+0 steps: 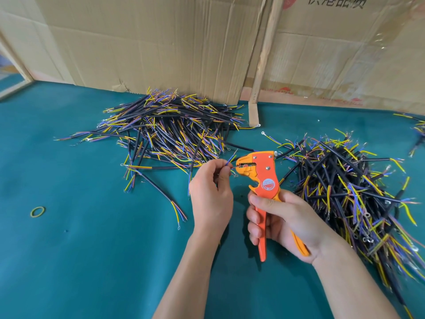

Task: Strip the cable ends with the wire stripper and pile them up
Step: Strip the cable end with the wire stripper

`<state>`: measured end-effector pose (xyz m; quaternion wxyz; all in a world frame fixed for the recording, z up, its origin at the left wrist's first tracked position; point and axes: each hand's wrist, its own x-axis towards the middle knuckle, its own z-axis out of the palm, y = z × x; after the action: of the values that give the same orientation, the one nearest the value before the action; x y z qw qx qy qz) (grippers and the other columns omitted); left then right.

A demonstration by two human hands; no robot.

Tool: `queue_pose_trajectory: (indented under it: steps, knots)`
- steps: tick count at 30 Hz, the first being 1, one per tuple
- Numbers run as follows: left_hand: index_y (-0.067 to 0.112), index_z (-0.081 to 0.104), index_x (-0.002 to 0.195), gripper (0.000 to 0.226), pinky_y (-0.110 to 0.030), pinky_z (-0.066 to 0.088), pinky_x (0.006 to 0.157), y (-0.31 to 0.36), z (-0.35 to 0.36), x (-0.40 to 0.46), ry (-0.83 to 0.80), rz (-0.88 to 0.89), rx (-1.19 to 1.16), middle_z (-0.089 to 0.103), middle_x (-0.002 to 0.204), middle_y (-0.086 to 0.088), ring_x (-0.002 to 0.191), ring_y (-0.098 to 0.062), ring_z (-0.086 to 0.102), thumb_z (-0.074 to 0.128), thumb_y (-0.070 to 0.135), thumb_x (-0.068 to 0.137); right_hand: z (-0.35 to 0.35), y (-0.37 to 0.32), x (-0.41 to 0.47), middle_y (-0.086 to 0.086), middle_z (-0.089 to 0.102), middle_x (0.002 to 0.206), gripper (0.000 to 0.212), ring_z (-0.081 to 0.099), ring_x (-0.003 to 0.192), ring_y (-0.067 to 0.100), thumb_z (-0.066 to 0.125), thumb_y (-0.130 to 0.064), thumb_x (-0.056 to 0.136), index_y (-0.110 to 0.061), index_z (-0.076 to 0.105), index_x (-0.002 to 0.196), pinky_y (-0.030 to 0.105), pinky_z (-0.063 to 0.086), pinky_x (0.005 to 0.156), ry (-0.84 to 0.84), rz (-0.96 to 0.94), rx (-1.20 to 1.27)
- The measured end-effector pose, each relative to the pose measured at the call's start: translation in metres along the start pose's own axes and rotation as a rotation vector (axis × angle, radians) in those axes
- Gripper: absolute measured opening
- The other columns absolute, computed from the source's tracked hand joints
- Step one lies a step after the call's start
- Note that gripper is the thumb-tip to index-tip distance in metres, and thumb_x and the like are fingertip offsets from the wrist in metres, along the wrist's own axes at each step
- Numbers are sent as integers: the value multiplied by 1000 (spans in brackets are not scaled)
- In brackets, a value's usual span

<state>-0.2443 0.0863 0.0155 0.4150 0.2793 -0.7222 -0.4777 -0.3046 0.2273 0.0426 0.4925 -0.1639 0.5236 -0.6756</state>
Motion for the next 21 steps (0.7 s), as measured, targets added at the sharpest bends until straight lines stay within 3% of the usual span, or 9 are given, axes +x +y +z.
queue_pose_trajectory:
  steps: [14, 21]
  knots:
    - [11, 70, 95, 10, -31, 50, 78, 0, 0, 0, 30, 65, 36, 70, 87, 2, 83, -17, 63, 62, 6, 97, -2, 0, 0, 17, 51, 74, 16, 53, 61, 32, 75, -11, 82, -7, 64, 93, 45, 53, 59, -33, -7, -37]
    - [12, 70, 95, 11, -27, 48, 76, 0, 0, -1, 39, 76, 43, 69, 87, 3, 82, -15, 61, 63, 5, 96, -2, 0, 0, 16, 48, 72, 19, 49, 58, 30, 75, -16, 83, -6, 60, 91, 41, 50, 55, -11, 1, -41]
